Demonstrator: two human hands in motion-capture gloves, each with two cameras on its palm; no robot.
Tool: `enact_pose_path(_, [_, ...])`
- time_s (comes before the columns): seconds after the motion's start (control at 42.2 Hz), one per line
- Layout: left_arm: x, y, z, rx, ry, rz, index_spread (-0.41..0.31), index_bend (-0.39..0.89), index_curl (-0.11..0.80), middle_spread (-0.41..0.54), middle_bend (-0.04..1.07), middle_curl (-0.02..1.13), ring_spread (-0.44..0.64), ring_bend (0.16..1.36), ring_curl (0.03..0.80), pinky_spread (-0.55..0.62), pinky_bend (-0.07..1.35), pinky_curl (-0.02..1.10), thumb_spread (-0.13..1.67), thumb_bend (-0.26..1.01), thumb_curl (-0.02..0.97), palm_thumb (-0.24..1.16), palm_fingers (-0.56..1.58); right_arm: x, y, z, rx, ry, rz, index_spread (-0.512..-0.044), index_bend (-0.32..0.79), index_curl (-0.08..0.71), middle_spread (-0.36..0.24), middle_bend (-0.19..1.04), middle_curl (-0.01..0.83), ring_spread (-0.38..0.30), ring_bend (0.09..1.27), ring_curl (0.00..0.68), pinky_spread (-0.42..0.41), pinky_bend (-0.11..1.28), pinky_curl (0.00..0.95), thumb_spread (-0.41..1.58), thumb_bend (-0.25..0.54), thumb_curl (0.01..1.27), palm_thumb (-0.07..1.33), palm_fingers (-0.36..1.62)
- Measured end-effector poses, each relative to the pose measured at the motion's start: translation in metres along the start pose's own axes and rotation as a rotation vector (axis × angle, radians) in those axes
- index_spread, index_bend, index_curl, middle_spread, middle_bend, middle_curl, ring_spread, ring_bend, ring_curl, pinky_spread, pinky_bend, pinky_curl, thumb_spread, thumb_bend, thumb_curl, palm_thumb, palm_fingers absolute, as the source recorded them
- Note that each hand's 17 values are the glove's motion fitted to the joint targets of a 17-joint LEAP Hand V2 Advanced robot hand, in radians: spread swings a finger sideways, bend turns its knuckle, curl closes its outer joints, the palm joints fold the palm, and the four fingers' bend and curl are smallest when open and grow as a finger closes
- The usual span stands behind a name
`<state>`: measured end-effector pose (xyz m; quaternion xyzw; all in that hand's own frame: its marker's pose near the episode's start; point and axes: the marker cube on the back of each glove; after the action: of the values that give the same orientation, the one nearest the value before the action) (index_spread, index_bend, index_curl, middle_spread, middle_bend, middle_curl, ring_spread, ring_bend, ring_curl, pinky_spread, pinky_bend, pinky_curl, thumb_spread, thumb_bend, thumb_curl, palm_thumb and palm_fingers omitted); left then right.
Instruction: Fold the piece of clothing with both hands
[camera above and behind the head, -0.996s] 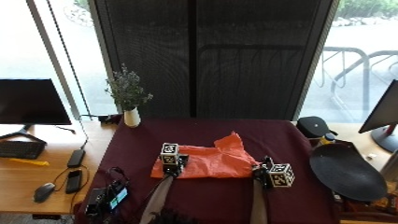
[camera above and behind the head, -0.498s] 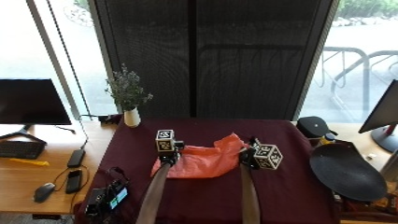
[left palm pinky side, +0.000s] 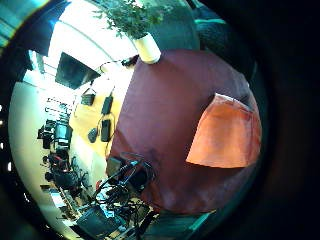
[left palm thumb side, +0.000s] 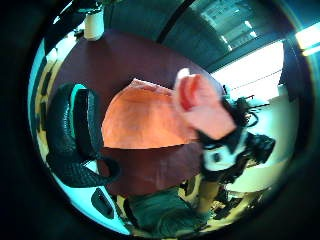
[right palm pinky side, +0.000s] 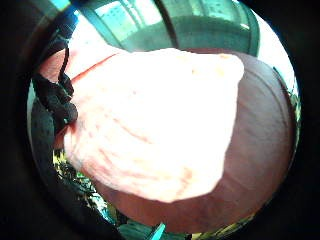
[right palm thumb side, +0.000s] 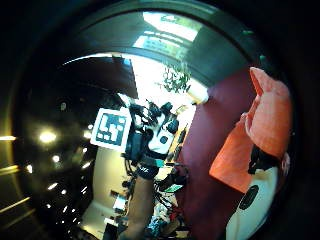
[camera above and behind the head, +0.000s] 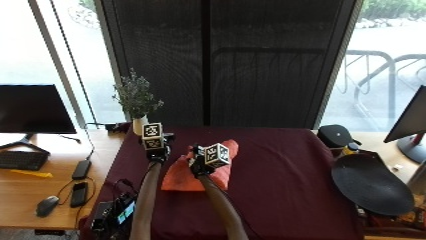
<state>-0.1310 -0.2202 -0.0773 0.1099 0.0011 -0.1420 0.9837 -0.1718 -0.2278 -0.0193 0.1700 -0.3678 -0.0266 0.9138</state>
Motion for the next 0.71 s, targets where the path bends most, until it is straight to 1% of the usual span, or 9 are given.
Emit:
enact_pose_path(0.047, [-0.006, -0.002, 0.004, 0.003, 0.000, 0.005, -0.108, 0.14, 0.379, -0.054, 0.20, 0.42, 0.15, 0.46, 0.360, 0.35, 0.31, 0.31, 1.49, 0.10, 0.266, 0.43, 0.46, -0.005, 0.006, 0.031, -0.022, -0.009, -0.055, -0.204, -0.02, 0.012, -0.054, 0.16, 0.394, -0.214, 0.83, 0.457, -0.293, 0.93, 0.402, 0.59, 0.071, 0.58, 1.24, 0.79])
enact_pose_path(0.142, [-0.015, 0.001, 0.008, 0.005, -0.021, 0.007, -0.102, 0.12, 0.367, -0.052, 0.21, 0.42, 0.15, 0.47, 0.361, 0.34, 0.31, 0.31, 1.49, 0.10, 0.273, 0.44, 0.45, -0.010, 0.024, 0.081, -0.114, 0.015, -0.088, -0.214, -0.03, -0.005, -0.050, 0.16, 0.387, -0.216, 0.86, 0.461, -0.287, 0.95, 0.404, 0.56, 0.068, 0.60, 1.25, 0.74])
enact_pose_path(0.285, [-0.022, 0.001, 0.021, 0.015, -0.041, -0.001, -0.095, 0.12, 0.351, -0.052, 0.21, 0.42, 0.15, 0.48, 0.359, 0.34, 0.32, 0.32, 1.48, 0.11, 0.285, 0.48, 0.44, 0.010, 0.050, 0.125, -0.192, 0.139, -0.073, -0.218, 0.00, -0.004, -0.049, 0.17, 0.385, -0.211, 0.86, 0.456, -0.277, 0.94, 0.393, 0.53, 0.063, 0.63, 1.25, 0.71])
enact_pose_path(0.403, [-0.021, 0.003, 0.034, -0.009, -0.043, -0.002, -0.093, 0.13, 0.343, -0.053, 0.21, 0.43, 0.14, 0.48, 0.357, 0.34, 0.32, 0.33, 1.48, 0.11, 0.292, 0.49, 0.44, 0.026, 0.058, 0.134, -0.227, 0.199, -0.044, -0.218, 0.03, 0.008, -0.048, 0.18, 0.386, -0.211, 0.84, 0.446, -0.268, 0.91, 0.379, 0.51, 0.056, 0.65, 1.25, 0.73])
enact_pose_path(0.474, [-0.017, -0.001, 0.047, -0.019, -0.033, 0.012, -0.092, 0.13, 0.340, -0.053, 0.21, 0.43, 0.14, 0.48, 0.356, 0.34, 0.32, 0.33, 1.48, 0.11, 0.294, 0.50, 0.44, 0.025, 0.060, 0.136, -0.290, 0.142, -0.048, -0.217, 0.04, 0.015, -0.050, 0.18, 0.388, -0.210, 0.84, 0.444, -0.264, 0.89, 0.372, 0.51, 0.054, 0.66, 1.25, 0.73])
enact_pose_path(0.522, [-0.013, 0.007, 0.042, -0.030, -0.041, 0.008, -0.091, 0.13, 0.338, -0.053, 0.21, 0.43, 0.14, 0.48, 0.355, 0.34, 0.32, 0.34, 1.48, 0.11, 0.296, 0.50, 0.44, 0.025, 0.059, 0.137, -0.343, 0.095, -0.072, -0.217, 0.04, 0.018, -0.051, 0.18, 0.389, -0.210, 0.83, 0.442, -0.259, 0.88, 0.369, 0.50, 0.052, 0.67, 1.25, 0.73])
enact_pose_path(0.617, [-0.001, 0.039, 0.007, -0.059, -0.072, -0.014, -0.091, 0.13, 0.334, -0.053, 0.21, 0.43, 0.14, 0.48, 0.353, 0.34, 0.32, 0.34, 1.48, 0.10, 0.298, 0.50, 0.44, 0.025, 0.056, 0.137, -0.505, -0.026, -0.145, -0.217, 0.05, 0.029, -0.048, 0.18, 0.393, -0.200, 0.80, 0.436, -0.241, 0.84, 0.360, 0.51, 0.054, 0.68, 1.25, 0.70])
enact_pose_path(0.664, [0.005, 0.035, 0.012, -0.047, -0.053, 0.023, -0.090, 0.13, 0.333, -0.053, 0.21, 0.43, 0.14, 0.49, 0.353, 0.34, 0.32, 0.34, 1.47, 0.10, 0.298, 0.51, 0.44, 0.022, 0.058, 0.131, -0.619, -0.127, -0.138, -0.214, 0.07, 0.039, -0.043, 0.17, 0.390, -0.192, 0.79, 0.433, -0.216, 0.83, 0.360, 0.53, 0.066, 0.68, 1.26, 0.65])
enact_pose_path(0.711, [0.010, 0.025, 0.022, -0.023, -0.041, 0.050, -0.090, 0.13, 0.332, -0.053, 0.21, 0.43, 0.14, 0.49, 0.352, 0.34, 0.32, 0.34, 1.47, 0.10, 0.299, 0.51, 0.44, 0.021, 0.060, 0.118, -0.737, -0.220, -0.095, -0.211, 0.11, 0.064, -0.027, 0.18, 0.394, -0.157, 0.74, 0.428, -0.153, 0.78, 0.354, 0.59, 0.089, 0.69, 1.27, 0.52])
